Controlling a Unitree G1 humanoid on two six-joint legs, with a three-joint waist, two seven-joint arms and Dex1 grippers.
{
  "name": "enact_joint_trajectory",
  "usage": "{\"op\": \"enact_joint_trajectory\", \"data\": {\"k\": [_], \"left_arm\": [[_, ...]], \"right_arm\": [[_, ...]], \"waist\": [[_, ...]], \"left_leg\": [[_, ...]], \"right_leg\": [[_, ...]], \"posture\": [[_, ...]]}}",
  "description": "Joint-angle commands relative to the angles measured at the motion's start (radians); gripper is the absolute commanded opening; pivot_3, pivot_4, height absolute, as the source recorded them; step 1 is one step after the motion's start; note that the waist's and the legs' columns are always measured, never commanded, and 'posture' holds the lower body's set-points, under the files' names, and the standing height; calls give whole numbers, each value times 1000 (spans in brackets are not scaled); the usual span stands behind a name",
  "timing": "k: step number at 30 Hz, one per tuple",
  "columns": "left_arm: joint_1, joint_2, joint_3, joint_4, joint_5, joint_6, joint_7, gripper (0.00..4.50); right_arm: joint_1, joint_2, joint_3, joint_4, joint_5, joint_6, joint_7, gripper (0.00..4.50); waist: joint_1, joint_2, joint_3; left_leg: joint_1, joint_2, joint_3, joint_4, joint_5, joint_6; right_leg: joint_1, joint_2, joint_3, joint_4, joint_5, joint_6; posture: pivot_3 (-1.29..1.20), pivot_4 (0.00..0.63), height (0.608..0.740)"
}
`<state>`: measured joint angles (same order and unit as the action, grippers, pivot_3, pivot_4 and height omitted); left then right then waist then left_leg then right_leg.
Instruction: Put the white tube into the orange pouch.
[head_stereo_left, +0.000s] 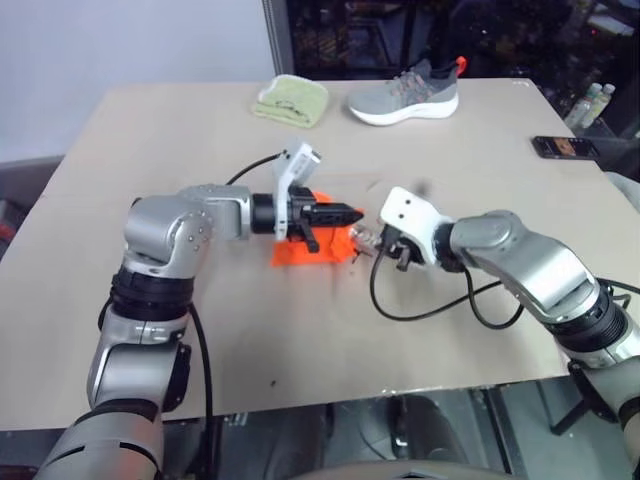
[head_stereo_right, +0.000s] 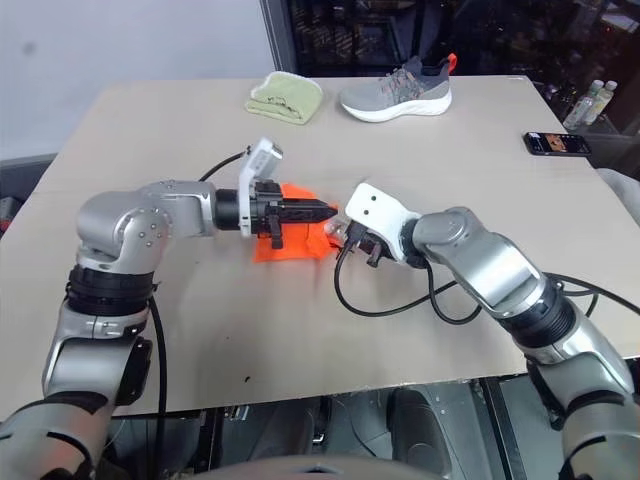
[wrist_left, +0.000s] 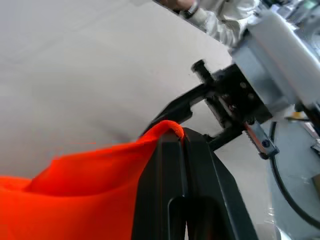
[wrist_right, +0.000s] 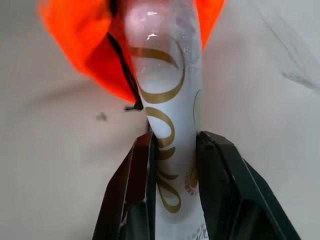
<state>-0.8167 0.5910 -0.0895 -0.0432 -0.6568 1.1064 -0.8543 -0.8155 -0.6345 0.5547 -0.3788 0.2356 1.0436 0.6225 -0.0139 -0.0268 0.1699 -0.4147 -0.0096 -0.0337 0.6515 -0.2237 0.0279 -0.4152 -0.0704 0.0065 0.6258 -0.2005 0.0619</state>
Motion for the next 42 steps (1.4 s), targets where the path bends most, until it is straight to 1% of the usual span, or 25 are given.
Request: {"op": "enact_joint_trajectory", "data": {"k": [1, 7, 13, 15, 20, 22, 23, 25, 27, 29, 31, 32, 35, 36, 38, 42], "left_arm": [[-41, -28, 17, 27, 23, -15, 39, 0], [-47, -40, 28, 48, 56, -34, 65, 0], [-34, -44, 25, 5, 58, -79, 50, 0], [-37, -48, 36, -11, 37, -79, 35, 0], [25, 5, 7, -148, -44, -30, -77, 0], [55, 22, 5, -176, -45, -31, -82, 0], [64, 25, 6, -167, -24, -47, -68, 0], [71, 30, 8, -141, 10, -72, -47, 0], [83, 42, 4, -107, 47, -102, -36, 0], [92, 42, 4, -98, 56, -110, -33, 0], [98, 32, 6, -91, 63, -113, -20, 0], [101, 27, 8, -86, 69, -115, -12, 0], [111, 16, 14, -84, 82, -121, 6, 0], [113, 11, 16, -83, 84, -120, 11, 0], [114, 7, 18, -82, 87, -121, 18, 0], [110, -1, 21, -81, 87, -123, 29, 0]], "right_arm": [[-29, -49, 52, -29, -74, -102, 63, 1190], [-21, -97, 69, -17, -156, -158, 117, 1190], [-25, -93, 56, -13, -181, -170, 172, 1190], [-22, -87, 47, -14, -181, -175, 185, 1190], [6, 11, -22, -3, -131, -142, 170, 1190], [18, 45, -40, 11, -125, -137, 159, 1190], [23, 48, -40, 18, -133, -151, 156, 1190], [32, 49, -43, 27, -148, -172, 152, 1190], [84, -7, -38, 49, -177, -240, 165, 1190], [132, -19, -62, 70, -182, -266, 148, 1190], [175, -31, -74, 75, -197, -310, 135, 1718], [196, -37, -79, 71, -208, -330, 129, 1899], [250, -45, -92, 44, -248, -356, 93, 3303], [274, -48, -96, 26, -255, -359, 88, 3843], [302, -48, -100, 6, -273, -361, 77, 3843], [351, -46, -73, 38, -376, -432, 3, 3843]], "waist": [[1, 0, 0], [-1, 0, 0], [0, 0, 0], [1, 0, 0], [-3, 0, 0], [-2, 0, 0], [0, 0, 0], [4, 0, 0], [8, 0, 0], [9, -1, 0], [7, 0, 0], [4, 0, 0], [1, 0, 0], [0, 0, 0], [0, 0, 0], [1, 0, 0]], "left_leg": [[0, 0, 0, 0, 0, 0], [0, 0, 0, 0, 0, 0], [0, 0, -1, 0, 0, 0], [0, 0, -1, 0, 0, 0], [0, 1, -1, 0, 0, 0], [0, 1, -1, 0, 0, 0], [0, 1, -1, -1, 0, 0], [0, 1, -1, 0, 0, 0], [0, 0, -1, 0, 0, 0], [0, -1, 0, 0, 0, 0], [0, -1, 0, 0, 0, 0], [0, -1, 0, 0, 0, 0], [0, 0, 0, 0, 0, 0], [0, 0, 0, 0, 0, 0], [0, 1, 0, 0, 0, 0], [0, 0, 0, 0, 0, 0]], "right_leg": [[0, 0, 0, 0, 0, 0], [0, 0, -1, 0, 0, 0], [0, 0, 0, 0, 0, 0], [0, 0, 0, 0, 0, 0], [0, 0, 0, 0, 0, 0], [0, 0, 0, 0, 0, 0], [0, 0, 0, 0, 0, 0], [0, 0, 0, 1, 0, 0], [0, 0, -1, 0, 0, 0], [1, -1, -1, 0, 0, 0], [1, -1, -1, 0, 0, 0], [0, 0, -1, 0, 0, 0], [0, 0, -1, 1, 0, 0], [0, 0, -1, 1, 0, 0], [0, 0, -1, 1, 0, 0], [0, 0, 0, 1, 0, 0]], "posture": [[0, 150, 740], [0, 150, 740], [0, 150, 740], [0, 150, 740], [0, 150, 740], [0, 150, 740], [0, 150, 740], [0, 150, 740], [0, 150, 740], [0, 150, 740], [0, 150, 740], [0, 150, 740], [0, 150, 740], [0, 150, 740], [0, 150, 740], [0, 150, 740]]}}
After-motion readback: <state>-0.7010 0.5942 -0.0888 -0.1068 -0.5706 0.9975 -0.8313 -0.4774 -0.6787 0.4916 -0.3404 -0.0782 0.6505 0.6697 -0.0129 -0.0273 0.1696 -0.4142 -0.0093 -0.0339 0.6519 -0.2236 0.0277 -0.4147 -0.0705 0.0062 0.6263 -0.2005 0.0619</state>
